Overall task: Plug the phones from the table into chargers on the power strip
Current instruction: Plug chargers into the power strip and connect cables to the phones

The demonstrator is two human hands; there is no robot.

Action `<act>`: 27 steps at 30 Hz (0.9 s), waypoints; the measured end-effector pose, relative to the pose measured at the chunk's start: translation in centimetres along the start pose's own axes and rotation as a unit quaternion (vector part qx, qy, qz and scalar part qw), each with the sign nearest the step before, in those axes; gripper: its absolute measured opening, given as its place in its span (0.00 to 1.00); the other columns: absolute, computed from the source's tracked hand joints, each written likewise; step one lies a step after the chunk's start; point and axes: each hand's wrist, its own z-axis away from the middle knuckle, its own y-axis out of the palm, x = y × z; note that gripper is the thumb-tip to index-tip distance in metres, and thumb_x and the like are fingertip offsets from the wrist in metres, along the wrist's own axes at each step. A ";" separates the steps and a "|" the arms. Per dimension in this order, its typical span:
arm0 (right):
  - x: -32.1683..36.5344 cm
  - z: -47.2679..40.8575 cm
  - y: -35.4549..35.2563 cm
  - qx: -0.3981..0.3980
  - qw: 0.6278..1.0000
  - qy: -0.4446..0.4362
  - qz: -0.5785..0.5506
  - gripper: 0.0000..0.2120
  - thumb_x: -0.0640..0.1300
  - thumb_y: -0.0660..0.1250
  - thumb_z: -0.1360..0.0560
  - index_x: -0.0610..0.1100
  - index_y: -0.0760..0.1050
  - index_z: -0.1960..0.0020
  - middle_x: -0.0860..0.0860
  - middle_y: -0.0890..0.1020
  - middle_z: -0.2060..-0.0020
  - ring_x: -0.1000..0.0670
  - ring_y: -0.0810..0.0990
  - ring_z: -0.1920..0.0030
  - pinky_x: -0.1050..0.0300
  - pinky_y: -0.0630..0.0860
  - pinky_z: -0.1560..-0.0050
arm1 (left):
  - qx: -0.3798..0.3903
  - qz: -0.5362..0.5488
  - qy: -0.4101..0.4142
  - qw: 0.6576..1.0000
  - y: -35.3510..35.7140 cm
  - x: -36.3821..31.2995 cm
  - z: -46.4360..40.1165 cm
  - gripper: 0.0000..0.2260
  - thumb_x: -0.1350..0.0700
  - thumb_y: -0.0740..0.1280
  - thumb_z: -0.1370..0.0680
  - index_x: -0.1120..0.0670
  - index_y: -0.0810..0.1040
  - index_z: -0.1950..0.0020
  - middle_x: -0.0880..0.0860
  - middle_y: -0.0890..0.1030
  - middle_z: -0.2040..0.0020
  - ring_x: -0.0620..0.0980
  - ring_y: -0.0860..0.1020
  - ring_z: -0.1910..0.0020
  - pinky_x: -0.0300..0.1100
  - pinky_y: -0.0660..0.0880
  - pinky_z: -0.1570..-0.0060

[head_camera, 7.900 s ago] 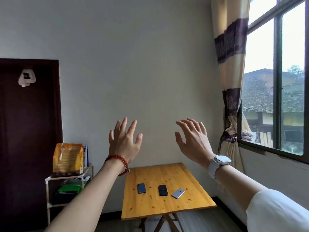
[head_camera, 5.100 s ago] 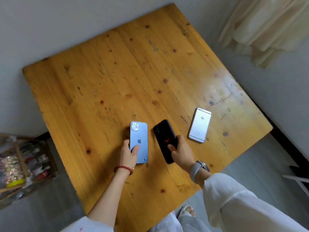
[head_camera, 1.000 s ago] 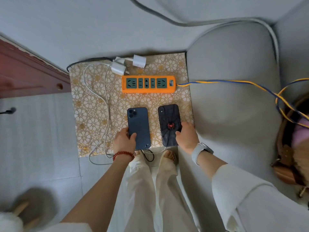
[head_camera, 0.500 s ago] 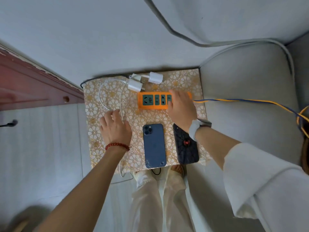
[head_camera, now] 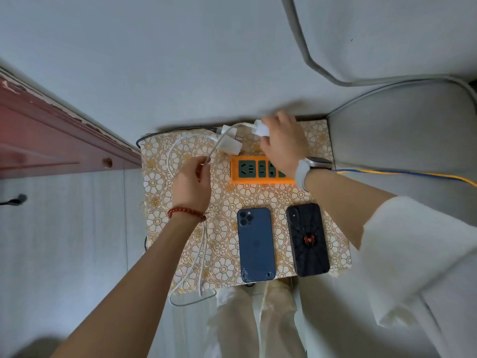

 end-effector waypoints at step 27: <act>-5.9 8.5 -0.2 -0.032 0.866 0.263 -0.424 0.13 0.42 0.70 0.30 0.40 0.75 0.48 0.48 0.80 0.53 0.53 0.76 0.54 0.76 0.69 0.64 | 0.017 0.182 -0.166 0.969 0.3 -3.1 10.1 0.09 0.57 0.63 0.24 0.50 0.78 0.63 0.46 0.74 0.79 0.42 0.71 0.81 0.32 0.71 0.78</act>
